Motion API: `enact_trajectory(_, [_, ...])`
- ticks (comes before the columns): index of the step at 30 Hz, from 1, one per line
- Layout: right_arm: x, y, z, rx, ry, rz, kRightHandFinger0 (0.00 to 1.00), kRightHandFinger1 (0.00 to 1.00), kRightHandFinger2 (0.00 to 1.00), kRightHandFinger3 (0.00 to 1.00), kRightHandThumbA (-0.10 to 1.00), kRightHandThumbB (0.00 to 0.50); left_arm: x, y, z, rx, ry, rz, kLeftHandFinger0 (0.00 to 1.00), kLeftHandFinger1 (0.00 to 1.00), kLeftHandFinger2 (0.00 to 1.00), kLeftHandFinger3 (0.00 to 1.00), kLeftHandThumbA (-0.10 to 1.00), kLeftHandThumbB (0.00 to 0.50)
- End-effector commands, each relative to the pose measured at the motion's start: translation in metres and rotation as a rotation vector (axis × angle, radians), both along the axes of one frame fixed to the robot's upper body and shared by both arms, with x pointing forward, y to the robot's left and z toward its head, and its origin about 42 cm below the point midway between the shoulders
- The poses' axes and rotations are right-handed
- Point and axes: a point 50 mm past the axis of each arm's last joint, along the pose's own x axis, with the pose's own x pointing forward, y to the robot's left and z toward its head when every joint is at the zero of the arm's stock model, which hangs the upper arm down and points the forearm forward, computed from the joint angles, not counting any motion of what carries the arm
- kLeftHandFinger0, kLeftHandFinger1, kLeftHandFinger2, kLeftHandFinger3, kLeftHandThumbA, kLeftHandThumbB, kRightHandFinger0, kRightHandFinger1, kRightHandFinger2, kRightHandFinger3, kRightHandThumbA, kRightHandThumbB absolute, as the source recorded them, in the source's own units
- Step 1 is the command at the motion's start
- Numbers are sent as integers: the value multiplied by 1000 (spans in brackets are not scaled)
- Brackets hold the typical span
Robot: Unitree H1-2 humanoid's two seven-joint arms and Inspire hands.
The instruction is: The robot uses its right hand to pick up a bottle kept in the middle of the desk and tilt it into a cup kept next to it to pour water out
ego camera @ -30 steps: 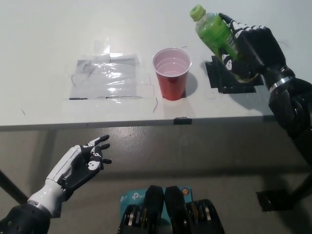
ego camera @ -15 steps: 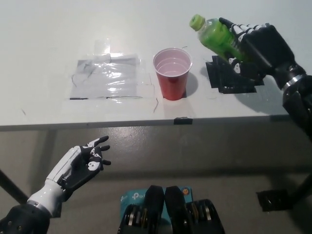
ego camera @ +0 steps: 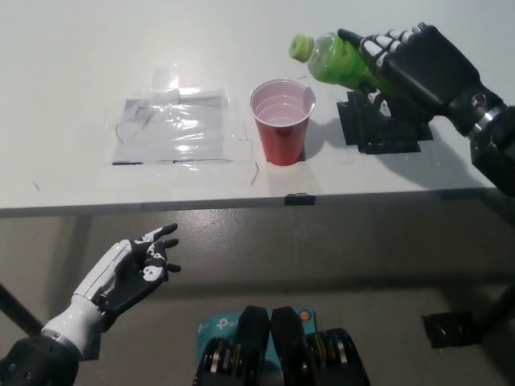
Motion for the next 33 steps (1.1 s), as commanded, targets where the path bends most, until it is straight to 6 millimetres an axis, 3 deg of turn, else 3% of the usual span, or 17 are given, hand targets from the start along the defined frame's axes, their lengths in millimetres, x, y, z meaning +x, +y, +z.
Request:
enact_trajectory(1, [1, 8, 54, -36, -165, 61, 0, 0, 251, 226, -100, 248, 4, 3, 18, 34, -53, -44, 736, 928, 1000, 1000, 571, 180])
enact_trajectory(4, [-1, 7, 53, -71, -179, 59, 0, 21, 289, 282, -91, 249, 5, 1, 18, 33, -50, -48, 738, 927, 1000, 1000, 562, 189])
enact_trajectory(7, [1, 6, 58, -150, -225, 69, 0, 5, 290, 239, -67, 257, 6, 1, 21, 38, -61, -50, 739, 923, 1000, 1000, 575, 186])
enact_trajectory(8, [2, 5, 61, -175, -216, 73, 0, 16, 313, 275, -53, 275, 6, 1, 21, 36, -59, -51, 742, 925, 1000, 1000, 578, 189])
enact_trajectory(10, [2, 2, 71, -241, -238, 66, 0, 50, 346, 268, -48, 243, 8, 1, 23, 34, -65, -55, 754, 943, 1000, 1000, 581, 189])
enact_trajectory(11, [3, -3, 78, -291, -277, 104, 0, 19, 300, 264, -70, 281, 7, 1, 23, 36, -67, -57, 757, 948, 1000, 1000, 586, 186])
enact_trajectory(13, [4, -6, 84, -317, -268, 112, 0, 0, 262, 361, -37, 245, 6, 0, 24, 31, -59, -55, 756, 950, 1000, 1000, 580, 179])
enact_trajectory(15, [4, -7, 88, -318, -281, 129, 0, 0, 222, 381, -49, 237, 8, 1, 26, 31, -62, -62, 777, 966, 1000, 1000, 584, 175])
enact_trajectory(17, [5, -8, 92, -380, -328, 152, 0, 0, 166, 344, -41, 190, 8, 1, 26, 37, -64, -51, 758, 947, 1000, 1000, 582, 179])
enact_trajectory(22, [5, -8, 93, -453, -339, 163, 0, 0, 181, 357, -36, 180, 5, 1, 27, 39, -59, -49, 773, 948, 1000, 1000, 566, 145])
enact_trajectory(25, [6, -3, 106, -506, -353, 143, 0, 2, 226, 284, -1, 200, 4, 2, 28, 43, -60, -53, 803, 977, 1000, 1000, 572, 130])
enact_trajectory(27, [7, -1, 112, -509, -381, 153, 0, 0, 216, 180, 15, 208, 4, 1, 29, 47, -60, -52, 806, 980, 1000, 1000, 562, 111])
enact_trajectory(29, [6, -2, 113, -511, -406, 166, 0, 0, 210, 148, 49, 205, 4, 0, 30, 56, -66, -58, 805, 984, 1000, 1000, 562, 105])
enact_trajectory(30, [5, 3, 115, -511, -422, 180, 0, 0, 197, 149, 125, 220, 4, 0, 30, 55, -64, -63, 809, 987, 1000, 1000, 562, 109])
enact_trajectory(32, [4, 7, 116, -507, -416, 184, 0, 8, 256, 109, 89, 229, 4, 0, 30, 56, -64, -62, 812, 989, 1000, 1000, 566, 117])
enact_trajectory(33, [3, 9, 116, -508, -415, 190, 0, 10, 281, 140, 101, 241, 4, -1, 30, 51, -65, -66, 811, 991, 1000, 1000, 565, 115])
